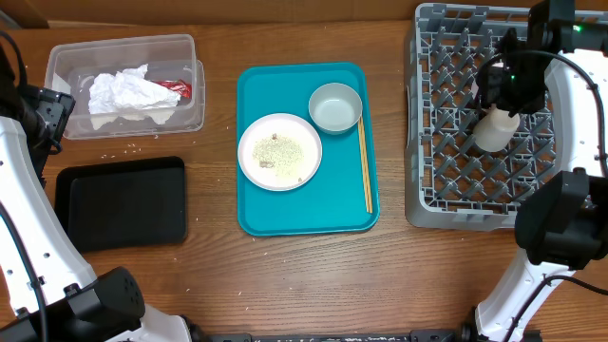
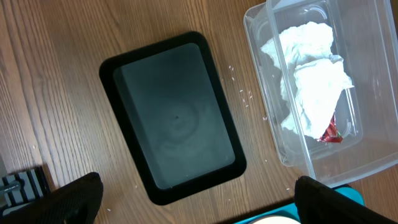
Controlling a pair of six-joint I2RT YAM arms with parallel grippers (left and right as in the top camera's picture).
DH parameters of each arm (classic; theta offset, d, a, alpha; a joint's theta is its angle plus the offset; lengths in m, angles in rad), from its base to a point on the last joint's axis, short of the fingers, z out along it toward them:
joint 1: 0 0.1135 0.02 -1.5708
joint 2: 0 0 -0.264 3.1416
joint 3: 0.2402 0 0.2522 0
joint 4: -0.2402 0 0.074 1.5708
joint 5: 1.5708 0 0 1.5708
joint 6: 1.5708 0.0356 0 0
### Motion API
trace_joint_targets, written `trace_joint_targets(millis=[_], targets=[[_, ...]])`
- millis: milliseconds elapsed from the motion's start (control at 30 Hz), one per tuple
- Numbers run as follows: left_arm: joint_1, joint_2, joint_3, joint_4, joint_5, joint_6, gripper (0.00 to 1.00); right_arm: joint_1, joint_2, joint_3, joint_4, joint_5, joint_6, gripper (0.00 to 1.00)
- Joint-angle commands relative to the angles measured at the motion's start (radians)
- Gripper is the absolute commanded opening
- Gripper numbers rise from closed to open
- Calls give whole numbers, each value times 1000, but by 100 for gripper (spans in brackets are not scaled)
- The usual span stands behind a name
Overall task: Sort waste into correct bins and load items into the dishwasher
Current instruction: 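Lower the white cup upside down into the rack beside the pink bowl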
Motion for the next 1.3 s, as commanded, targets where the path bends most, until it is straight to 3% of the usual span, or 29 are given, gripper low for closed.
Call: trace_joint_targets(millis=[0,267,400,533,1033,1267], targets=[[2,6,-5,0,-3,9,100,-5,4,-3,1,56,94,50],[2,6,-5,0,-3,9,100,13,-1,-1,-27,42,151,48],[2,6,-5,0,-3,9,100,9,1,-5,-49,122,262,28],[2,6,-5,0,-3,9,100,-2,1,-5,-53,168,333,15],[2,6,-5,0,-3,9,100,-3,32,-7,-36,170,398,11],[2,6,-5,0,-3,9,100,-4,68,-8,-21,255,467,4]])
